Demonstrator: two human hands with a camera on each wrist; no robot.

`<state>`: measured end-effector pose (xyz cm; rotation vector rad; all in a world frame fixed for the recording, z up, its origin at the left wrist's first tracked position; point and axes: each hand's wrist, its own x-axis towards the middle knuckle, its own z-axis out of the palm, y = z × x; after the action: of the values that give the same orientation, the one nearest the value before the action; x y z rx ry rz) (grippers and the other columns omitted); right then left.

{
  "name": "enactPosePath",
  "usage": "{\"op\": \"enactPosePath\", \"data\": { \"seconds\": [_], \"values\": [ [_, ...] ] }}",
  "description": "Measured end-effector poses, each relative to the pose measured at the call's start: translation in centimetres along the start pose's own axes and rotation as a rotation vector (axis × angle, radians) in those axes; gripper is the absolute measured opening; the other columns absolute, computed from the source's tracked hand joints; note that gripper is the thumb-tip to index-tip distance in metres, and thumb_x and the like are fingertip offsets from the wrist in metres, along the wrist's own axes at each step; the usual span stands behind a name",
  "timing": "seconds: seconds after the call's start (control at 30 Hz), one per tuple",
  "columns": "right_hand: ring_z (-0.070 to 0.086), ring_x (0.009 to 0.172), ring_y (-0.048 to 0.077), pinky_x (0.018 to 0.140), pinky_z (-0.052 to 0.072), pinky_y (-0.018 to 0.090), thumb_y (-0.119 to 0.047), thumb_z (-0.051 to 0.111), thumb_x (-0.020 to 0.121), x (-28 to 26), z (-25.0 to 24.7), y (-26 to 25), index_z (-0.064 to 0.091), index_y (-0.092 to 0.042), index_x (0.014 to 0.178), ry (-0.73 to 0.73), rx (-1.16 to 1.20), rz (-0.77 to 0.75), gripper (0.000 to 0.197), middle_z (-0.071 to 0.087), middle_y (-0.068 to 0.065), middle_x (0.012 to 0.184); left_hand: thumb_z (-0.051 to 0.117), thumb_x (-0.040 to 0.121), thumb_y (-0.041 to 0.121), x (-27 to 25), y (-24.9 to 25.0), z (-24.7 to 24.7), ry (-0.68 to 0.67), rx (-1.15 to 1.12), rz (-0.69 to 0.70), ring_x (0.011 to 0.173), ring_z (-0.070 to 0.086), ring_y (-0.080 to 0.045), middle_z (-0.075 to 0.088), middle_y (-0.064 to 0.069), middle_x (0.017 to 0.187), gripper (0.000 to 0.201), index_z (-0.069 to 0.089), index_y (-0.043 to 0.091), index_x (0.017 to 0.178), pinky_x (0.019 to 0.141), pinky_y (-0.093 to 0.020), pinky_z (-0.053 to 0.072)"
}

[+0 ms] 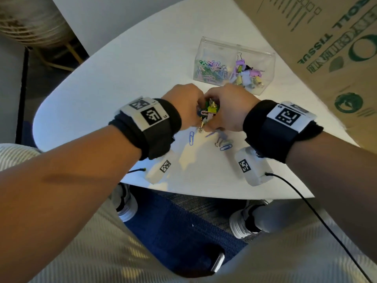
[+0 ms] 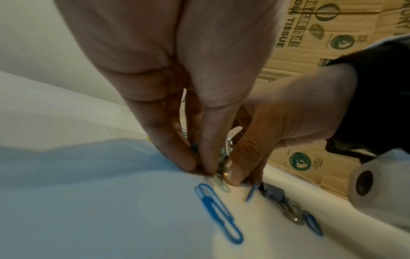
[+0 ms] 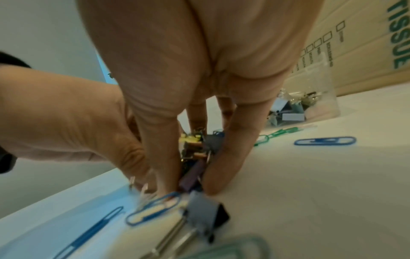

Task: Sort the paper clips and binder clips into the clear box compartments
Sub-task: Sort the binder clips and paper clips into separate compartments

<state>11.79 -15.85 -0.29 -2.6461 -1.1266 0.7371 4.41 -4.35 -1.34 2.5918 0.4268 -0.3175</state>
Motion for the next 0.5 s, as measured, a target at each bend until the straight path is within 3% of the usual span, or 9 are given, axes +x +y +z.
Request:
{"op": "enactPosePath", "data": {
  "seconds": [0.07,0.13,0.23,0.33,0.4,0.5],
  "values": [
    [0.063,0.071,0.018,0.065,0.050,0.026,-0.016,0.080,0.068,0.2,0.0,0.1,0.069,-0.017,0.102,0.033,0.097,0.036,0.036,0.070,0.004,0.088,0.077,0.073,0.016,0.2,-0.2,0.1,0.041,-0.147,-0.035,0.083,0.060,-0.018,0.069,-0.002,0.098,0.031,0.068,0.021,0.102,0.070,-0.022,0.042],
    [0.069,0.069,0.019,0.074,0.058,0.031,-0.012,0.079,0.070,0.5,0.1,0.6,0.071,-0.017,0.097,0.079,0.222,0.076,0.028,0.073,0.004,0.083,0.076,0.075,0.011,0.1,-0.5,0.2,0.072,-0.301,-0.052,0.083,0.062,-0.015,0.069,0.001,0.097,0.031,0.068,0.024,0.103,0.071,-0.021,0.046],
    [0.072,0.070,0.024,0.075,0.060,0.038,-0.012,0.080,0.073,0.9,0.1,1.1,0.072,-0.018,0.094,0.132,0.375,0.119,0.023,0.073,0.008,0.082,0.070,0.079,0.006,-0.3,-0.9,0.3,0.130,-0.454,-0.055,0.094,0.063,-0.013,0.067,0.002,0.101,0.033,0.067,0.020,0.109,0.085,-0.024,0.049],
    [0.072,0.063,0.022,0.064,0.062,0.033,-0.011,0.079,0.077,0.7,-0.3,1.5,0.073,-0.015,0.089,0.149,0.507,0.163,0.014,0.073,0.010,0.081,0.065,0.083,0.008,-0.6,-1.0,0.4,0.234,-0.548,-0.107,0.100,0.059,-0.007,0.064,0.006,0.106,0.031,0.066,0.020,0.112,0.088,-0.018,0.043],
    [0.071,0.060,0.022,0.062,0.062,0.031,-0.011,0.081,0.075,0.5,-0.6,1.8,0.073,-0.013,0.084,0.145,0.607,0.175,0.013,0.072,0.011,0.078,0.062,0.086,0.011,-0.5,-1.0,0.3,0.292,-0.624,-0.131,0.099,0.059,-0.005,0.065,0.007,0.106,0.026,0.066,0.022,0.110,0.089,-0.017,0.042],
    [0.073,0.070,0.031,0.070,0.062,0.040,-0.008,0.083,0.072,0.1,-1.2,2.4,0.075,-0.012,0.083,0.137,0.719,0.196,0.014,0.074,0.014,0.079,0.059,0.090,0.015,-0.7,-0.4,-0.1,0.343,-0.787,-0.141,0.088,0.058,-0.003,0.064,0.008,0.098,0.021,0.067,0.019,0.108,0.087,-0.015,0.044]
  ]
}}
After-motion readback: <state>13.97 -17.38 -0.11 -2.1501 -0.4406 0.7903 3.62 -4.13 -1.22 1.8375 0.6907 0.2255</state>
